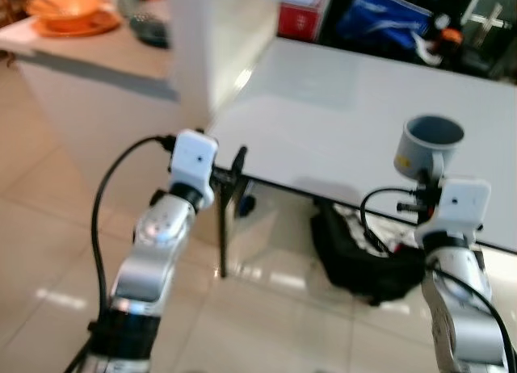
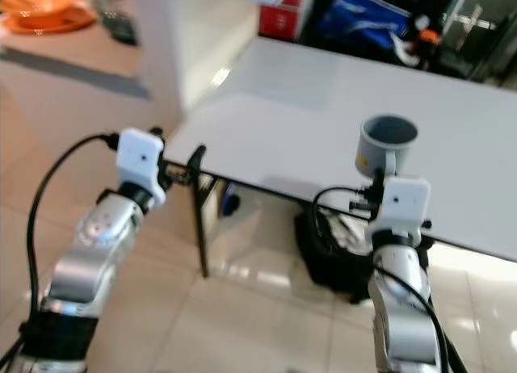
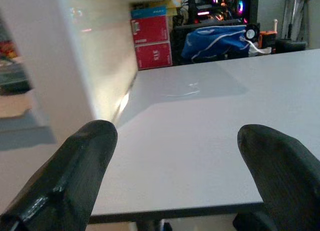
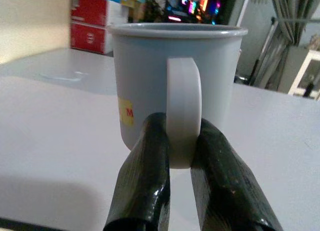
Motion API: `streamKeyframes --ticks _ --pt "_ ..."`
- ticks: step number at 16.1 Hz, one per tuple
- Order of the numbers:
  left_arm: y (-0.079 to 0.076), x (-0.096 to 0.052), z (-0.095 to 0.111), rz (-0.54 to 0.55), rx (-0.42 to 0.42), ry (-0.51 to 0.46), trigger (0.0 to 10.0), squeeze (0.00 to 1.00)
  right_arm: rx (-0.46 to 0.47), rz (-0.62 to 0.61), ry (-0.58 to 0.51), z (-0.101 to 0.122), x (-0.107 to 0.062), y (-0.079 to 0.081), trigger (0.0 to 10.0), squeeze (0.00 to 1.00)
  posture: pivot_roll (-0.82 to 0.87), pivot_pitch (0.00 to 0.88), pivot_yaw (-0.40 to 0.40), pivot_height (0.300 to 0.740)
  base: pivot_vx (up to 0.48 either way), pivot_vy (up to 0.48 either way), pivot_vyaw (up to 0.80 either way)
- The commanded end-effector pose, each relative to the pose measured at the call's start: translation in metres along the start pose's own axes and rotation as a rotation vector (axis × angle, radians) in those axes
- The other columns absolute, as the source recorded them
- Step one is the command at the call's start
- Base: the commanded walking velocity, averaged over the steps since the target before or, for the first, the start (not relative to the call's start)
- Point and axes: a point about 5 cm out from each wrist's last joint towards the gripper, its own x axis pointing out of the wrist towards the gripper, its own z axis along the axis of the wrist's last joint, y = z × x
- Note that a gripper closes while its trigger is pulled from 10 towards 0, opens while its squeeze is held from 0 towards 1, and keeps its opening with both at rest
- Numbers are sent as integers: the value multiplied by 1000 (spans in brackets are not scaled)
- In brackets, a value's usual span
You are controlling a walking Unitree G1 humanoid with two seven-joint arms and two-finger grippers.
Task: Setting the table
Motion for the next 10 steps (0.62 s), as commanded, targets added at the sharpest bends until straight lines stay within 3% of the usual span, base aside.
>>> streamKeyframes --ticks 1,4,10 --pt "-5 4 5 -20 5 -17 10000 0 -1 -29 0 2 1 -7 10000 0 -14 11 -32 740 0 -480 0" --pt "-3 4 5 -15 4 -17 10000 0 6 -33 0 3 0 -8 10000 0 -22 7 -31 740 0 -480 -800" --pt "-4 4 4 -18 1 -19 10000 0 -54 -14 7 4 3 -1 10000 0 -26 0 -26 740 0 -480 0"
